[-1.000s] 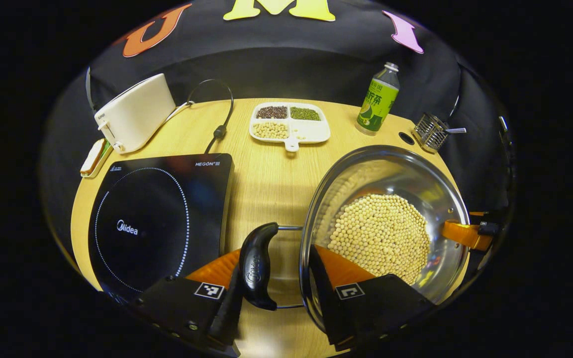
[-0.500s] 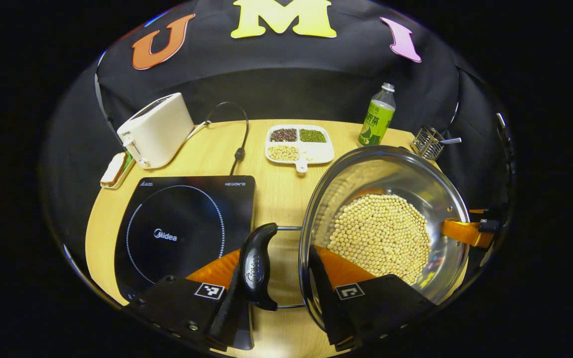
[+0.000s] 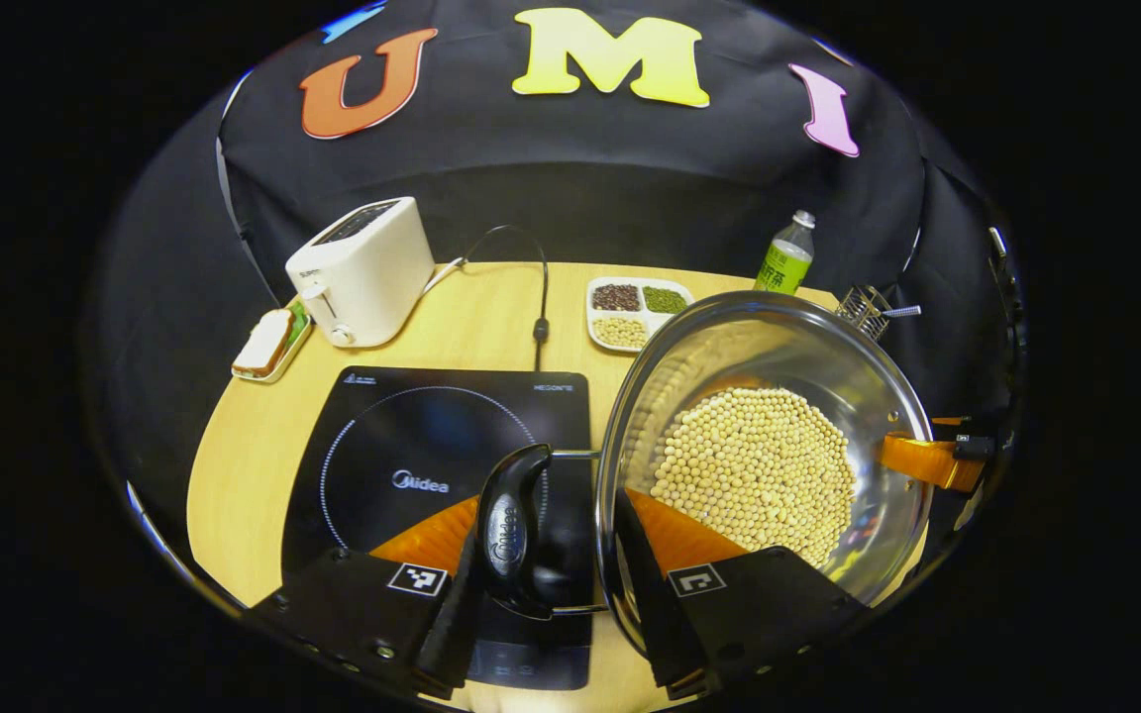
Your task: First push the handle of the pot to place it horizontally, then grasp the pot with both hands and set it on the induction cooktop.
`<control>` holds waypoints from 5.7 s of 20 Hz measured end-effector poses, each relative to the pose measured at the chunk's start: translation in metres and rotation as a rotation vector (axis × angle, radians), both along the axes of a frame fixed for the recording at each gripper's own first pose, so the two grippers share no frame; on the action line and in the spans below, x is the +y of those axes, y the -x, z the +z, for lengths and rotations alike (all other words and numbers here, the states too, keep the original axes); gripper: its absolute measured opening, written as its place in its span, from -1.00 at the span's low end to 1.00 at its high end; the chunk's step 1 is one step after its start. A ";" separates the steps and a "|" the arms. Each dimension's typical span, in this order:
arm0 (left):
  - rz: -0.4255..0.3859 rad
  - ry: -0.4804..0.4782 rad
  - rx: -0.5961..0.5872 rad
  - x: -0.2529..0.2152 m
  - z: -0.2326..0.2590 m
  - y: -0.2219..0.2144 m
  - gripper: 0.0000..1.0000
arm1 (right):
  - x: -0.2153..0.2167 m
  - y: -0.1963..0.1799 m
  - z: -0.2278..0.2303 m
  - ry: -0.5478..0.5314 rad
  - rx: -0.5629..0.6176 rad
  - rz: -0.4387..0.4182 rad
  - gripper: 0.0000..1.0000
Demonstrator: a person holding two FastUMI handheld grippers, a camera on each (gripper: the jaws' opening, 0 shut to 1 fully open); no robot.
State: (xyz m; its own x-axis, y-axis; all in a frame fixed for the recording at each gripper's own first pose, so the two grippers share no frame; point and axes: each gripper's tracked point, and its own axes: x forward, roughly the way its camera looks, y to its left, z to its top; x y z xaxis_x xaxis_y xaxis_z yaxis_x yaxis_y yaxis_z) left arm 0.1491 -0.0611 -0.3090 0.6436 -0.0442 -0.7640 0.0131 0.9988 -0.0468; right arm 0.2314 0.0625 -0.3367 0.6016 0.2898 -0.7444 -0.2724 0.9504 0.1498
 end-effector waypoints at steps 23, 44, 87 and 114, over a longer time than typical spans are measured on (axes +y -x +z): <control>0.081 -0.012 0.021 0.195 0.010 0.025 0.31 | 0.207 0.026 0.003 -0.037 0.043 0.080 0.17; -0.005 0.020 0.086 0.239 -0.038 -0.007 0.31 | 0.261 0.028 -0.035 -0.026 0.128 -0.033 0.15; 0.113 0.017 -0.164 0.261 -0.009 0.000 0.97 | 0.232 0.031 -0.002 -0.053 -0.112 -0.077 0.96; 0.037 -0.080 -0.790 -0.089 0.314 0.192 0.92 | -0.111 0.211 0.290 -0.053 -0.753 -0.055 0.96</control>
